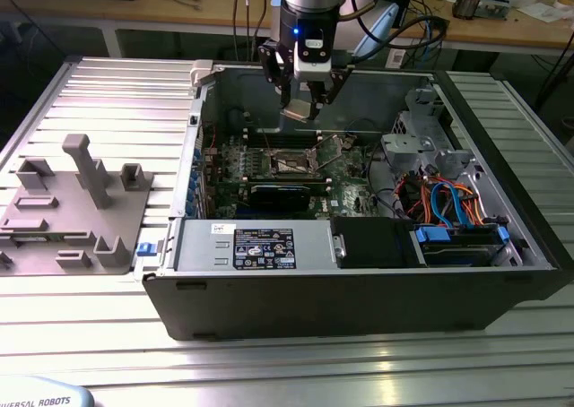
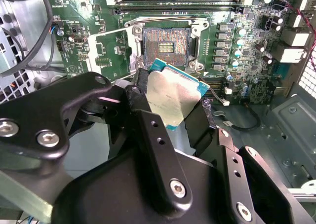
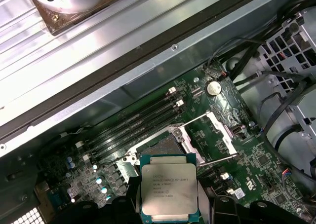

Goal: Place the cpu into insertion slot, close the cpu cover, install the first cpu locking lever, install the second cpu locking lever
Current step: 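Place the cpu into insertion slot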

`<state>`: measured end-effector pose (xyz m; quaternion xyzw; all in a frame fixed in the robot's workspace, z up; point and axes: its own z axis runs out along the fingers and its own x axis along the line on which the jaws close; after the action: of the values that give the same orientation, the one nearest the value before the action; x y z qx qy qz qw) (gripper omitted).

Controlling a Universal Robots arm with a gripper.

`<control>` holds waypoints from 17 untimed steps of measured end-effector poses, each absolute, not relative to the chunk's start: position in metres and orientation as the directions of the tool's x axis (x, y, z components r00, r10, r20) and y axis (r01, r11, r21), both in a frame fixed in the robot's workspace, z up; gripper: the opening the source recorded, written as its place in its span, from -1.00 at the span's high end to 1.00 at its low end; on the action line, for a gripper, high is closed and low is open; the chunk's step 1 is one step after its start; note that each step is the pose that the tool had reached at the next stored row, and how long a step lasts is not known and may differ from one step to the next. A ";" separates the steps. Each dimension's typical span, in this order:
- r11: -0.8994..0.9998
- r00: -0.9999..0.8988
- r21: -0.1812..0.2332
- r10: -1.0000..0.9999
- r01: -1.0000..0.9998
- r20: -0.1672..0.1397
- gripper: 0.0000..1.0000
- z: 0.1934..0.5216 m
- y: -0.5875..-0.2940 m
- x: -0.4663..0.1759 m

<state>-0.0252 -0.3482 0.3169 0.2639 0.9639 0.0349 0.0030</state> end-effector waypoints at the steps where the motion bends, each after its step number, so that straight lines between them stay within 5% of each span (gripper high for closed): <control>1: 0.858 -0.860 0.069 0.510 0.509 0.013 -0.08 0.317 -0.348 -0.025; 17: 0.845 -0.848 0.068 0.530 0.530 0.012 -0.08 0.316 -0.348 -0.025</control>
<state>-0.0252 -0.3482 0.3157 0.2759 0.9606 0.0346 0.0035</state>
